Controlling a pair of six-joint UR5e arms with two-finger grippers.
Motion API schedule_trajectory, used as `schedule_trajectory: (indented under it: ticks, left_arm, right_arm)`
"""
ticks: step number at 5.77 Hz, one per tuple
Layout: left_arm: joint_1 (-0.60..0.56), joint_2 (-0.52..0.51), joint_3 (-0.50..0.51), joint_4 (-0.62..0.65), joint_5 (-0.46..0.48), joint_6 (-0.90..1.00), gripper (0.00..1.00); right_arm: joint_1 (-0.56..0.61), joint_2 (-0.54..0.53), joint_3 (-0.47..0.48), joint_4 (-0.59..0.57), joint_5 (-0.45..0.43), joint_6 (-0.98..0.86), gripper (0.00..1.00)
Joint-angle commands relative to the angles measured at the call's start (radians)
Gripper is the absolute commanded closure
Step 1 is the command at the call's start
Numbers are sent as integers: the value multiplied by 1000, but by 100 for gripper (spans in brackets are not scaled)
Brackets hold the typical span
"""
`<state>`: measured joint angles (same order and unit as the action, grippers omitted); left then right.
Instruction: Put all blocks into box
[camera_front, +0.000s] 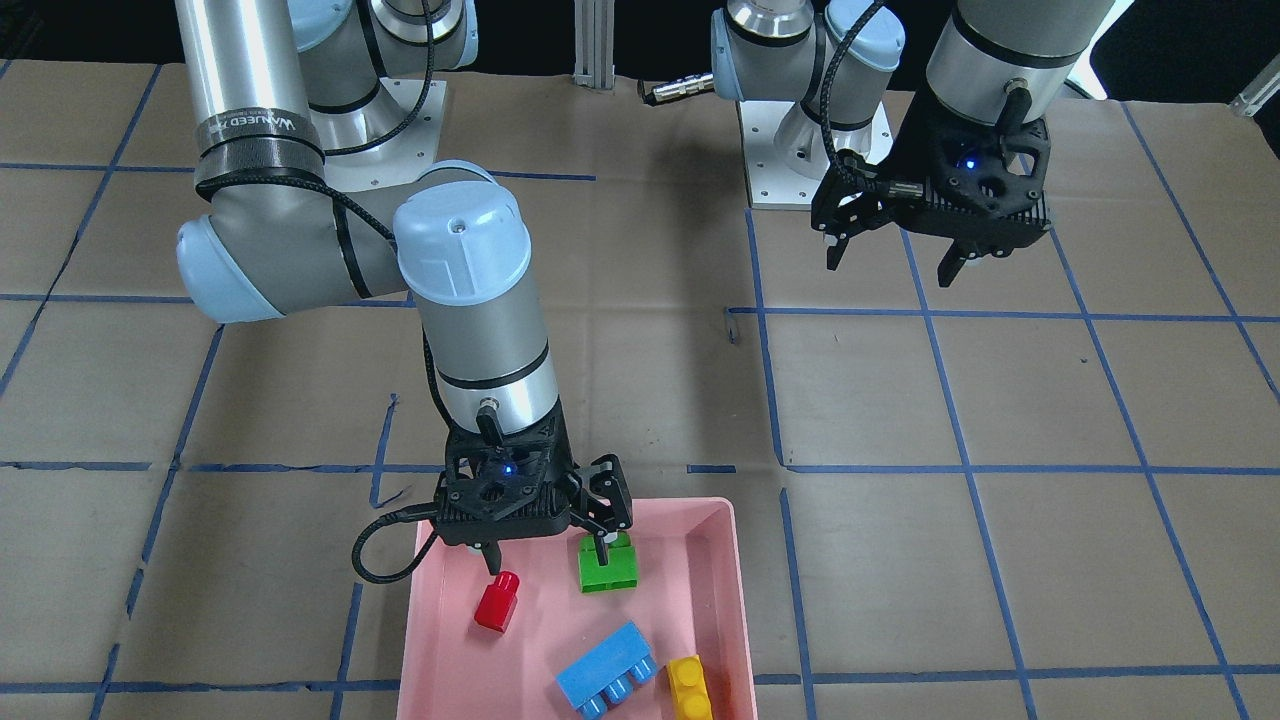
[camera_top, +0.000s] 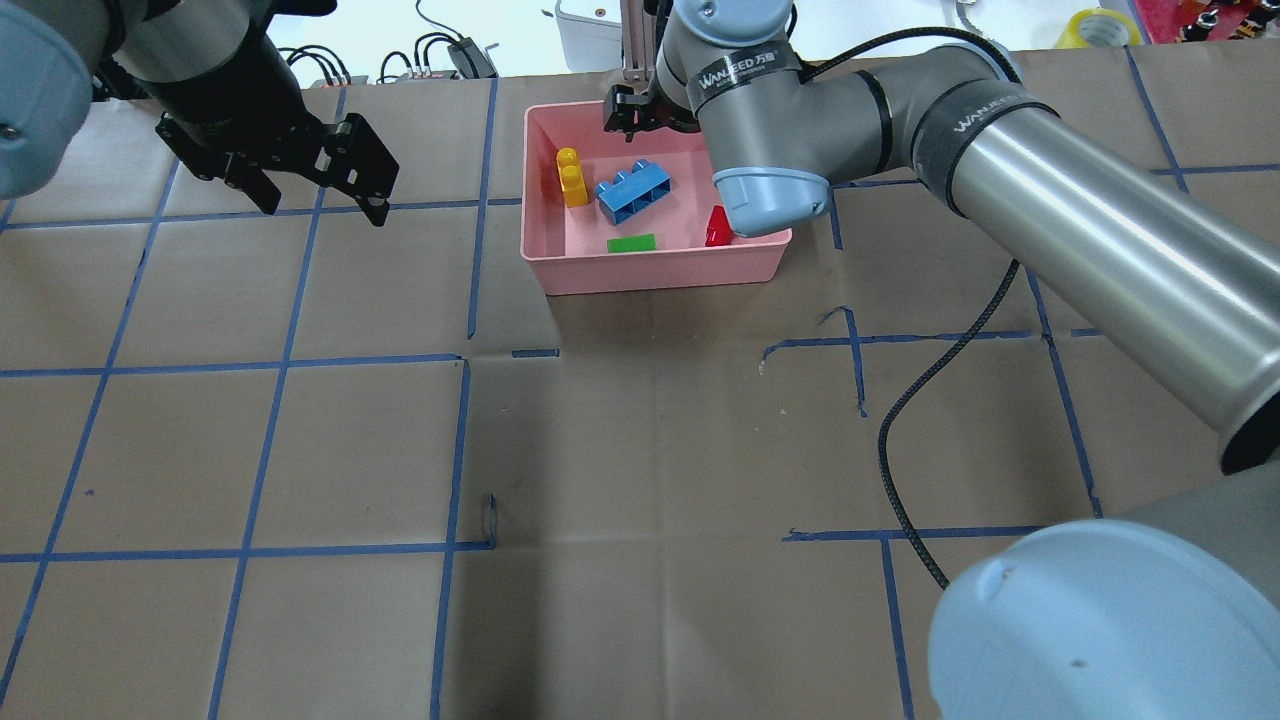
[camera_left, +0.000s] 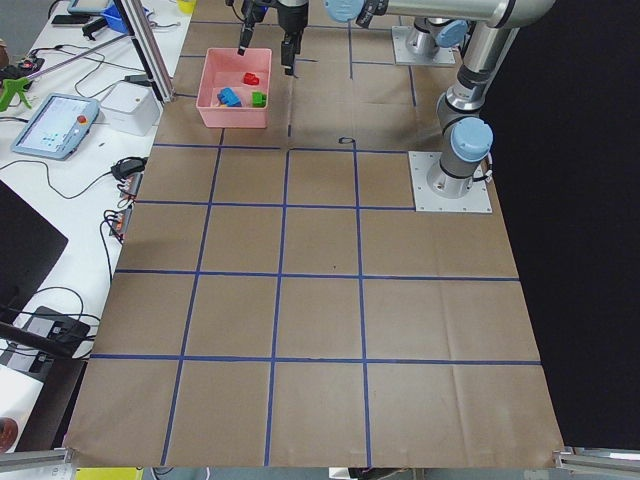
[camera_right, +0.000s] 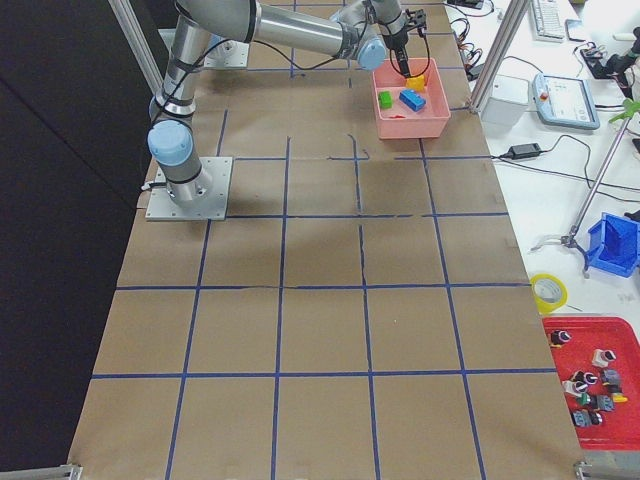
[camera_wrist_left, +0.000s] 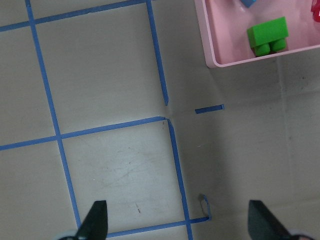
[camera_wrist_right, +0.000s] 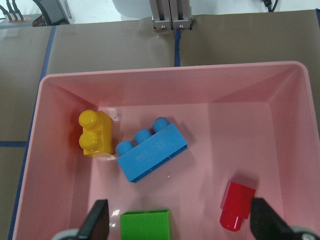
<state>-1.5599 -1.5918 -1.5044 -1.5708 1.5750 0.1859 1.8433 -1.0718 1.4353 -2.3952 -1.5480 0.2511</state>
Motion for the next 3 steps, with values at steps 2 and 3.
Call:
schedule_trajectory:
  ticks: [2, 3]
  left_arm:
    - [3, -13, -7, 36, -4, 7, 0]
    - [7, -13, -8, 38, -7, 12, 0]
  right_arm:
    - [-22, -187, -1, 455, -4, -85, 0]
    - [-21, -271, 2, 620, -4, -84, 0]
